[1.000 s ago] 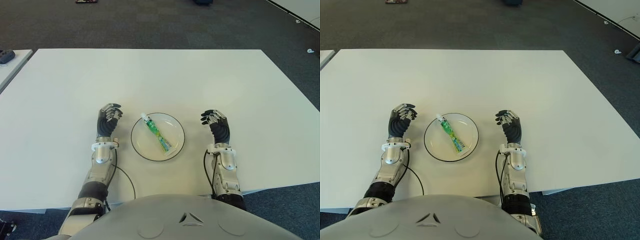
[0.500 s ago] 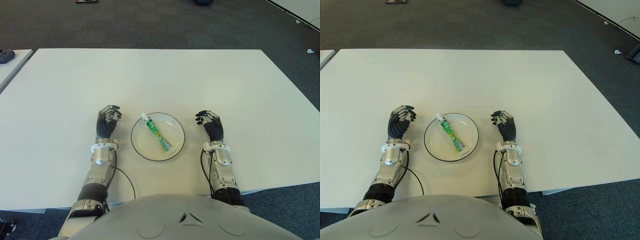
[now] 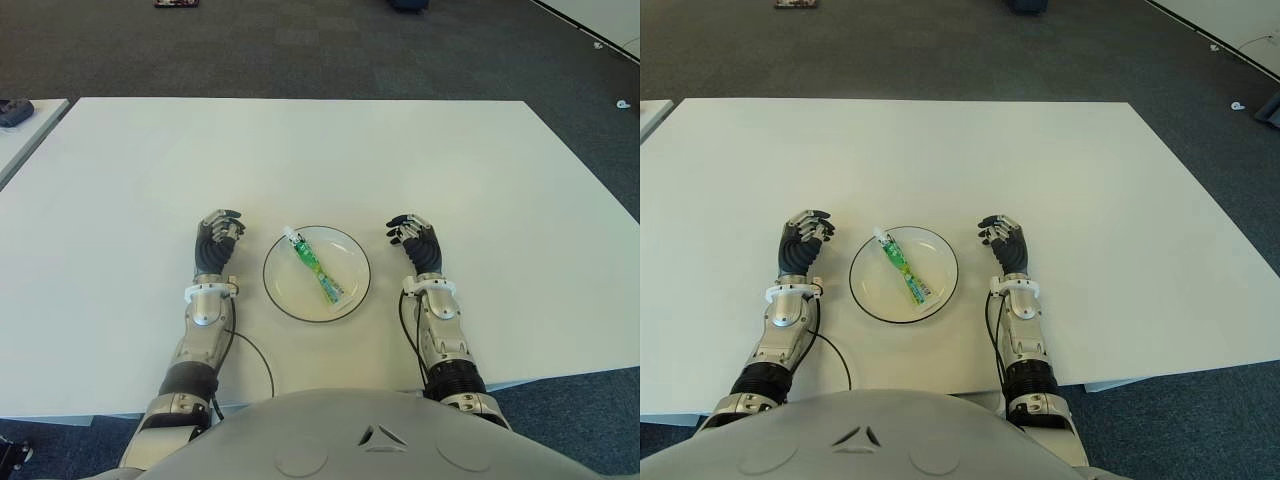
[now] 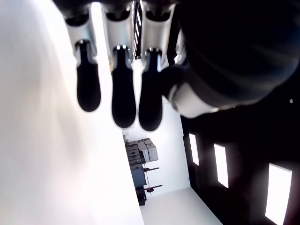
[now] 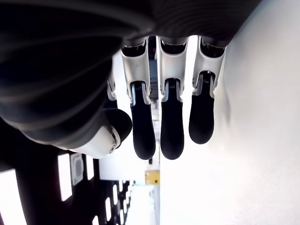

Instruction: Put the toothpaste on the table into the plate.

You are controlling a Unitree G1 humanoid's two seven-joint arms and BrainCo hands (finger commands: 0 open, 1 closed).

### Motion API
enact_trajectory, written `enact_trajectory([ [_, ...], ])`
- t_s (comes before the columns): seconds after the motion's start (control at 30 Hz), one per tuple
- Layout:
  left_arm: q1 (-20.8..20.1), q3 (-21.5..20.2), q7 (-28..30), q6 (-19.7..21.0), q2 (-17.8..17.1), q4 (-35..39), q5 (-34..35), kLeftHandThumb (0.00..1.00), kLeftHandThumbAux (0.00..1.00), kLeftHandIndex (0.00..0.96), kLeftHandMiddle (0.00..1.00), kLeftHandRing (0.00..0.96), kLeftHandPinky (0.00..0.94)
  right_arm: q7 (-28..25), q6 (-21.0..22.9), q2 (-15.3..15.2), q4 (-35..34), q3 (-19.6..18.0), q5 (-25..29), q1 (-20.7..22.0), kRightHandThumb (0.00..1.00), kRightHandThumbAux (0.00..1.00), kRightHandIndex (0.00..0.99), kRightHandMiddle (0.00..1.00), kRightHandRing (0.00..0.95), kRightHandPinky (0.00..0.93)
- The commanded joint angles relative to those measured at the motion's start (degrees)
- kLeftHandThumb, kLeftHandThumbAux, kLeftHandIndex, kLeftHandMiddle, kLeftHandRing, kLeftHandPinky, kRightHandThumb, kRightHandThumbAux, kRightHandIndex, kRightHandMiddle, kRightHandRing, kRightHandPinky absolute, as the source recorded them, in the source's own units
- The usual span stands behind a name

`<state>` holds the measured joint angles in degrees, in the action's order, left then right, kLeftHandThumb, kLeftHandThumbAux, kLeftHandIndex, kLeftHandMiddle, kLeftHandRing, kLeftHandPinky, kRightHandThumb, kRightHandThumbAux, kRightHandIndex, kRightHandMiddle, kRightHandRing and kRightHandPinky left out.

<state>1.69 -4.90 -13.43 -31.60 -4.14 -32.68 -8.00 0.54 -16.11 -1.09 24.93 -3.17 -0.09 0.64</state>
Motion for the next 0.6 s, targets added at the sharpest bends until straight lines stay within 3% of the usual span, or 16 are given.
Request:
enact_trajectory([
  [0.03,1.2,0.3,-0.7,0.9,0.2,-0.6,-0.7,0.704,0.716,0.431,0.553,0.552,0.529,0.5,2.1,0.5,1.7,0.4,-0.4,-1.2,0.708,0.73,0.431,0.487,0.517,0.568],
  [0.6,1.9,0.3,0.2,3.2,0.0,0.7,-0.3,0.704,0.717,0.431,0.55,0.554,0.512,1.5,-0.6,1.4,1.9,-0.3,0.8,-1.7,0.709,0.728,0.432,0.484,0.508,0.538],
])
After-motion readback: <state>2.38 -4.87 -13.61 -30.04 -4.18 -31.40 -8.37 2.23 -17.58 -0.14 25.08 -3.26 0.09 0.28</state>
